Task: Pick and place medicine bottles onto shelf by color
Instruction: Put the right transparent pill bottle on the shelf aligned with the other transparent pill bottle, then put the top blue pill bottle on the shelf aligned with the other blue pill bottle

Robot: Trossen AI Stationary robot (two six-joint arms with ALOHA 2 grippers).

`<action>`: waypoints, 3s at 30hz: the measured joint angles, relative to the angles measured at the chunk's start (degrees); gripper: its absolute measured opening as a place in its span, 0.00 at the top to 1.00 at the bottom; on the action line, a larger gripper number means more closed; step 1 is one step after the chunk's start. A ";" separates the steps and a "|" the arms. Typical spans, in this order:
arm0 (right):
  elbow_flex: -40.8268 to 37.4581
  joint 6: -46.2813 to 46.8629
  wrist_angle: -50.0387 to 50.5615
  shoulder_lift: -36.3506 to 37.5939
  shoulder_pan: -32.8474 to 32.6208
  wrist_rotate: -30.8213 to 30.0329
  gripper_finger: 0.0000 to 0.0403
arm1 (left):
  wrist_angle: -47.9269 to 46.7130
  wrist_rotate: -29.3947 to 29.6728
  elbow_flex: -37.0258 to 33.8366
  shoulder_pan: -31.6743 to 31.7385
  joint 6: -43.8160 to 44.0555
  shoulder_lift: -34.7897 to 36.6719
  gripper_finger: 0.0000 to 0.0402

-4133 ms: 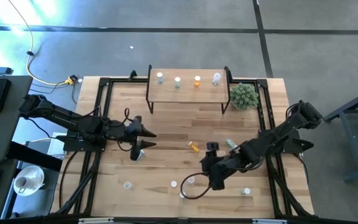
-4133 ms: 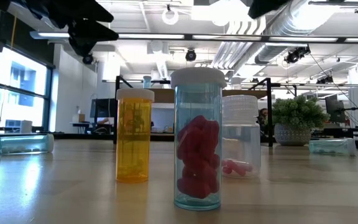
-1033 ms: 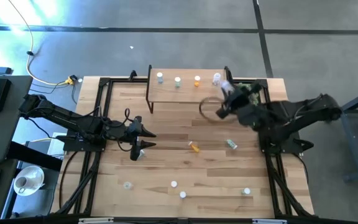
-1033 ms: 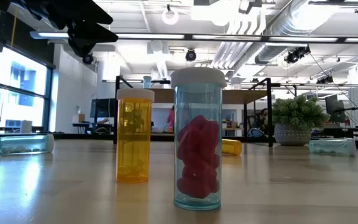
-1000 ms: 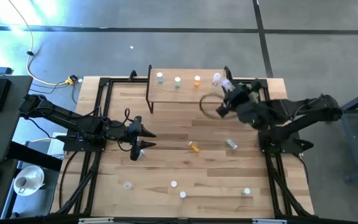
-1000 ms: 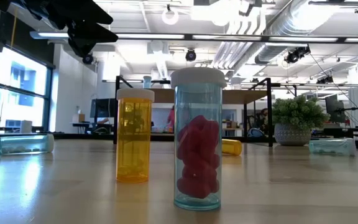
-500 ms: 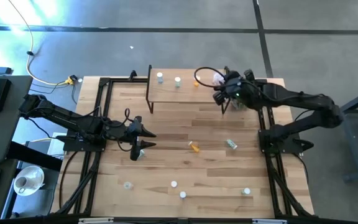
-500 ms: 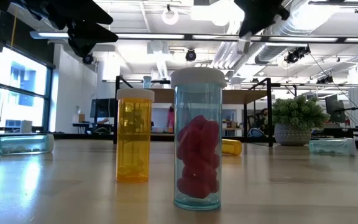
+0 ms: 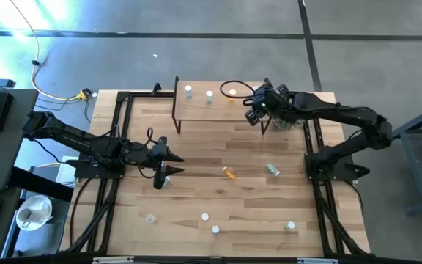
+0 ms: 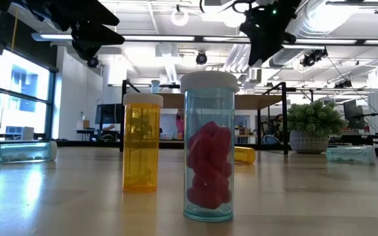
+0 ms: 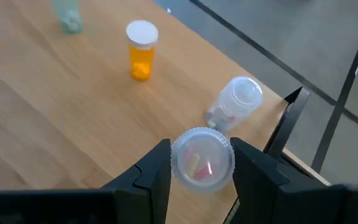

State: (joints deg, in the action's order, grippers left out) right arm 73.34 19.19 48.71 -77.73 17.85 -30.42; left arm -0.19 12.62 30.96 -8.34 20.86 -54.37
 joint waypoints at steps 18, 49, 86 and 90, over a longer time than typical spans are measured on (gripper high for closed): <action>0.00 -0.12 0.39 -3.39 5.80 8.97 0.68 | 0.00 0.00 0.00 0.00 -0.02 0.00 0.56; 0.00 -0.15 -0.11 -3.61 8.06 12.80 0.61 | -0.02 -0.02 0.00 -0.02 -0.02 0.00 0.56; 8.19 -3.18 6.35 -3.15 4.22 14.14 0.56 | -0.49 -0.02 0.00 -0.02 -0.02 -0.02 0.56; 10.96 -3.77 9.56 -2.58 0.57 13.86 0.56 | -1.84 -0.03 0.02 -0.01 -0.01 -0.02 0.56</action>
State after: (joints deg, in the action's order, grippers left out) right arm 84.31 15.42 58.27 -80.31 18.43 -16.56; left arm -2.03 12.59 30.98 -8.35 20.85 -54.39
